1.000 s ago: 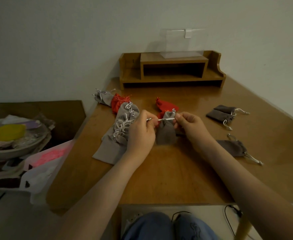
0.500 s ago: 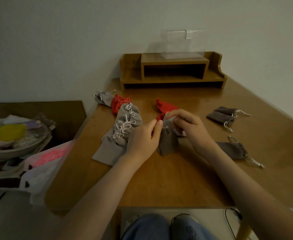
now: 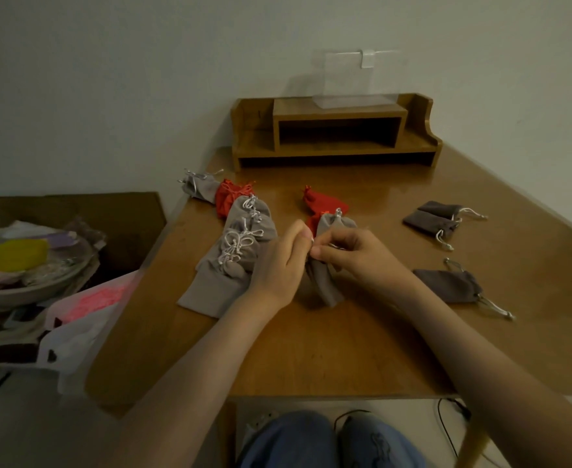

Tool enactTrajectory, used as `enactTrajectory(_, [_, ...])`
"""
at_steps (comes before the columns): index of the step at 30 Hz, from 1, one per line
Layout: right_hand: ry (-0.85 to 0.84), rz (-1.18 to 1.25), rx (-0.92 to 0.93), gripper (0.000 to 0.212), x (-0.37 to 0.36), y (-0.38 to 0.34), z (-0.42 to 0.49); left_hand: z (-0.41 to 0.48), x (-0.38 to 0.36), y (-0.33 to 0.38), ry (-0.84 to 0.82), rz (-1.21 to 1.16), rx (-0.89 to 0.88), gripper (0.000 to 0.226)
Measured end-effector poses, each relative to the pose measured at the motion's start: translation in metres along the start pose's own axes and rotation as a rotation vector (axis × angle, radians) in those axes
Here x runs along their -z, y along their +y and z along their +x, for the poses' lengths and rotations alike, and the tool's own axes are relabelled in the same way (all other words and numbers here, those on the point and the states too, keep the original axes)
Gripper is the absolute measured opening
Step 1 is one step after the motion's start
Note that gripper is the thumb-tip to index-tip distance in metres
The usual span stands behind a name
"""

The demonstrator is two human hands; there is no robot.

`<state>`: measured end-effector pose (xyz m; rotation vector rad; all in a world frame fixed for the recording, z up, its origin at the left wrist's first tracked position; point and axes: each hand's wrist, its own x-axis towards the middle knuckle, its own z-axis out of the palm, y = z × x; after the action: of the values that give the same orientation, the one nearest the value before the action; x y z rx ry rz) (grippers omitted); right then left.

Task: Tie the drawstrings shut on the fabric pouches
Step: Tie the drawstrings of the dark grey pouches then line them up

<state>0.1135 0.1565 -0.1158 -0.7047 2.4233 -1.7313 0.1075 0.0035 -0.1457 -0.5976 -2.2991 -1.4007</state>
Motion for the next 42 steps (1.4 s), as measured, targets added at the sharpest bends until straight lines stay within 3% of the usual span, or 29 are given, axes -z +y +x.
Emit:
enactTrajectory(4, [0.049, 0.141, 0.014, 0.013, 0.0, -0.002, 0.0, 0.005, 0.001, 0.004, -0.025, -0.232, 0.12, 0.029])
enactTrajectory(9, [0.175, 0.259, -0.004, 0.013, 0.001, 0.004, 0.005, 0.007, 0.0, 0.0, -0.012, -0.213, 0.164, 0.016])
enactTrajectory(17, [0.303, 0.112, -0.016, 0.011, -0.003, 0.016, 0.008, 0.007, -0.003, 0.0, -0.097, -0.044, 0.157, 0.018])
enactTrajectory(23, [0.243, 0.049, 0.032, 0.008, -0.003, 0.02, 0.009, 0.005, -0.003, 0.004, -0.116, -0.02, 0.137, 0.019])
enactTrajectory(27, [0.217, 0.021, 0.074, 0.017, -0.003, 0.017, 0.009, 0.007, -0.001, 0.002, -0.071, -0.024, 0.138, 0.018])
enactTrajectory(35, [0.375, -0.084, 0.049, 0.024, -0.002, 0.018, 0.009, 0.007, 0.002, 0.006, -0.003, -0.378, 0.342, 0.019])
enactTrajectory(38, [0.335, -0.255, 0.059, 0.029, -0.001, 0.019, 0.008, 0.009, 0.003, 0.01, 0.044, -0.551, 0.425, 0.018])
enactTrajectory(42, [0.305, -0.399, 0.053, 0.019, 0.0, 0.024, 0.011, 0.013, 0.006, 0.012, 0.046, -0.768, 0.485, 0.017])
